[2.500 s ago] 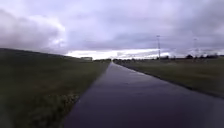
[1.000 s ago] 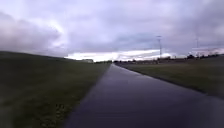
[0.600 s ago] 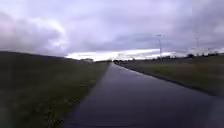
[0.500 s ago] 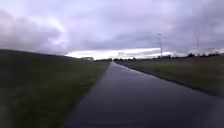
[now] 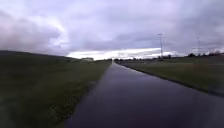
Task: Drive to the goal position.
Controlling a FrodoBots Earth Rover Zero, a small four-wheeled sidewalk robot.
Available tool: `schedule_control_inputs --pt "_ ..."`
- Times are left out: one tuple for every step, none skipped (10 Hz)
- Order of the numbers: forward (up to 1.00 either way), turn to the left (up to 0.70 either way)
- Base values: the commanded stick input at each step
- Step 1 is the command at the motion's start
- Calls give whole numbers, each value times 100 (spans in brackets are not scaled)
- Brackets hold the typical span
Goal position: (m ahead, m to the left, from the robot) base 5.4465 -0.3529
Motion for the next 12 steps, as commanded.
schedule_control_inputs --pt "70 0" --pt "70 0" --pt "70 0" --pt "70 0" --pt "70 0" --pt "70 0" --pt "70 0" --pt "70 0" --pt "70 0" --pt "70 0" --pt "70 0" --pt "70 0"
